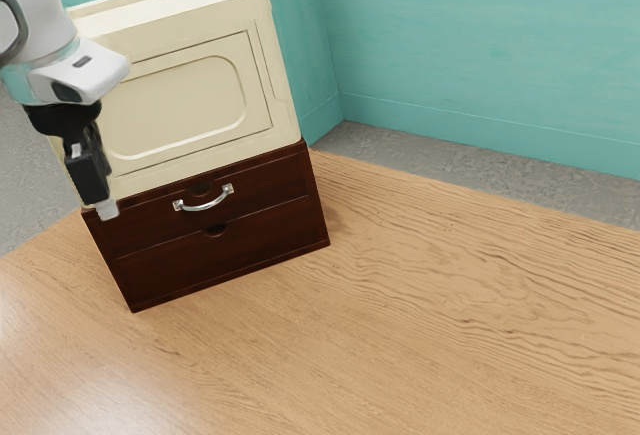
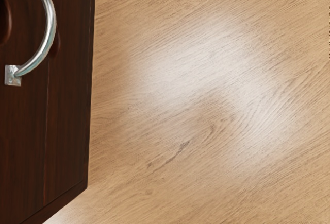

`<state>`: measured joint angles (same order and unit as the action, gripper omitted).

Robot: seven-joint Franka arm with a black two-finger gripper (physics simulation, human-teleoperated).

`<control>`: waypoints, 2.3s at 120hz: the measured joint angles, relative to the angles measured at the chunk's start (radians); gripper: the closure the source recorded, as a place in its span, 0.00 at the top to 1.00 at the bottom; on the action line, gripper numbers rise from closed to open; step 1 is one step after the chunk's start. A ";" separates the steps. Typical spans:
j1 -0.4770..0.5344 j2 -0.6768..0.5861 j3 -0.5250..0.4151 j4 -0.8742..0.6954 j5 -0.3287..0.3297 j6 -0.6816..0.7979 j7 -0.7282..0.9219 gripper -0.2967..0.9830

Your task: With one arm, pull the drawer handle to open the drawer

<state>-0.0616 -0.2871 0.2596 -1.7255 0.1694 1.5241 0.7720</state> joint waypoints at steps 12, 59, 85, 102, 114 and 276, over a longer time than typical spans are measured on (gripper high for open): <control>-0.001 -0.023 -0.006 -0.083 0.019 0.066 0.034 0.77; -0.010 -0.013 -0.017 -0.246 0.169 0.318 0.111 0.77; -0.009 0.038 -0.017 -0.251 0.182 0.414 0.127 0.77; -0.009 0.052 -0.016 -0.261 0.178 0.448 0.118 0.77; -0.008 0.063 -0.015 -0.281 0.175 0.471 0.111 0.77; -0.045 0.017 -0.061 -0.425 0.180 0.590 0.058 0.77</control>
<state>-0.1065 -0.2703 0.1985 -2.1505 0.3497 2.1136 0.8295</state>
